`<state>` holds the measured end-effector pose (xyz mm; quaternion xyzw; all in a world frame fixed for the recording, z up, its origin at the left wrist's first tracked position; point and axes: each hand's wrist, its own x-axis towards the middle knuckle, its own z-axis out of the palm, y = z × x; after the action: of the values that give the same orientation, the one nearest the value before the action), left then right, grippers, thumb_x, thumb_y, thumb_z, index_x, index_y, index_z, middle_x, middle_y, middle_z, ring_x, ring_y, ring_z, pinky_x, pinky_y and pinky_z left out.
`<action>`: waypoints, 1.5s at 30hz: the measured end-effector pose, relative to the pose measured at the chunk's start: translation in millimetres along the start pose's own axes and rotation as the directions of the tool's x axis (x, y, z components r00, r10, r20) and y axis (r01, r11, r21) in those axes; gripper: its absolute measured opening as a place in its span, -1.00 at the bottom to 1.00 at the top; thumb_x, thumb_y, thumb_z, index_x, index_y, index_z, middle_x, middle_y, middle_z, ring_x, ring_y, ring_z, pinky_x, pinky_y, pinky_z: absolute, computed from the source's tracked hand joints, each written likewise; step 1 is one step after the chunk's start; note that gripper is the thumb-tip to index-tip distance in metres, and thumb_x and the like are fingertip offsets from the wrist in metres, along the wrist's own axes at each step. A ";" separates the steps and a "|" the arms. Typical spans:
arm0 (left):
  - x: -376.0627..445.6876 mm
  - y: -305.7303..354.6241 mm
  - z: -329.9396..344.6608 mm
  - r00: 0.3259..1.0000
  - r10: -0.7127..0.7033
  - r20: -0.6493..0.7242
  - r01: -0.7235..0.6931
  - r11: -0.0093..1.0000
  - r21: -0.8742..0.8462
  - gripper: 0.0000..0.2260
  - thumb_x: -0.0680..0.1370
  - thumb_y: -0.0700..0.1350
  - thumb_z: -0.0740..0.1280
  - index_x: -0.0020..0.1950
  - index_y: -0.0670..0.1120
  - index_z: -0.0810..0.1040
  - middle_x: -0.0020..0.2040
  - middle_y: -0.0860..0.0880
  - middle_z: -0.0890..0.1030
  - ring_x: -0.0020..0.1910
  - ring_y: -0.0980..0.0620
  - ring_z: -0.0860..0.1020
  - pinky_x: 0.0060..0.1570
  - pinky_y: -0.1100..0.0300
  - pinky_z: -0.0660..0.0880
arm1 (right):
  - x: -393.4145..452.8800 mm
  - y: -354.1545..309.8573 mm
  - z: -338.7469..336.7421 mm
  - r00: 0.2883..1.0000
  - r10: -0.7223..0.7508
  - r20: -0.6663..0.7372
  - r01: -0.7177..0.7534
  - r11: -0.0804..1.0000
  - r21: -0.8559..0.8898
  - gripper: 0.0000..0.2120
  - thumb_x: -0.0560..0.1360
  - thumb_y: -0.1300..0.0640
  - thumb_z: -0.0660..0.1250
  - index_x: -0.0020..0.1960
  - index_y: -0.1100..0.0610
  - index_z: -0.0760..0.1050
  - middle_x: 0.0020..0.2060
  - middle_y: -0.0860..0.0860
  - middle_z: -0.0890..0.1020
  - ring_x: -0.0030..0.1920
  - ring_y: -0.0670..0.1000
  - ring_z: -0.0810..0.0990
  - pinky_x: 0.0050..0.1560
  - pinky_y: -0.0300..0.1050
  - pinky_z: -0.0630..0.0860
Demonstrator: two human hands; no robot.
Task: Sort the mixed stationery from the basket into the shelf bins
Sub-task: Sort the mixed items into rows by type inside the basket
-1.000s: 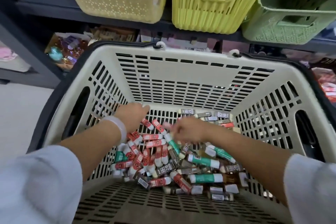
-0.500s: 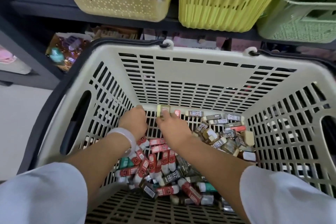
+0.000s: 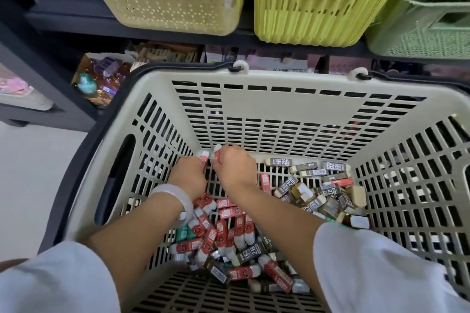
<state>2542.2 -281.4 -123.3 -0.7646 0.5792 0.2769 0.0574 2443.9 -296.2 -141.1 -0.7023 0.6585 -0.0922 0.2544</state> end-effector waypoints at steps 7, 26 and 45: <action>-6.2 1.3 4.0 0.989 0.042 0.142 -0.055 0.994 0.090 -0.82 0.52 -0.33 0.18 0.08 -0.26 0.50 0.04 -0.18 0.58 0.00 -0.12 0.57 -0.02 0.11 0.52 | 0.6 5.7 0.7 0.973 -0.229 0.042 0.229 0.973 0.011 -0.76 0.58 0.12 0.15 0.07 0.19 0.55 -0.01 0.12 0.55 0.00 0.11 0.53 -0.13 -0.10 0.45; -5.9 4.5 -3.9 0.995 0.062 0.074 -0.072 0.986 0.150 -0.80 0.55 -0.29 0.20 0.12 -0.21 0.53 0.04 -0.16 0.59 0.00 -0.10 0.58 0.06 0.06 0.54 | -30.4 46.3 -78.1 0.383 -0.113 0.917 0.547 0.828 -0.126 -0.70 0.46 0.05 0.35 0.16 0.11 0.49 -0.12 -0.09 0.49 -0.09 -0.08 0.47 -0.07 -0.20 0.41; -8.3 3.9 -1.4 0.979 0.197 0.051 -0.203 0.934 0.294 -0.57 0.51 -0.40 0.12 0.32 -0.11 0.42 0.26 -0.17 0.38 0.14 -0.11 0.50 0.11 0.09 0.50 | -7.0 57.1 -23.6 0.885 -0.424 0.191 0.465 0.790 -0.399 -0.75 0.53 0.25 0.24 0.20 0.18 0.43 0.07 0.09 0.51 0.09 0.10 0.48 0.00 -0.08 0.43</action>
<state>2537.7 -276.2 -117.1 -0.6815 0.6883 0.1987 0.1493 2381.9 -295.2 -146.8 -0.8793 0.4661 0.0315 0.0926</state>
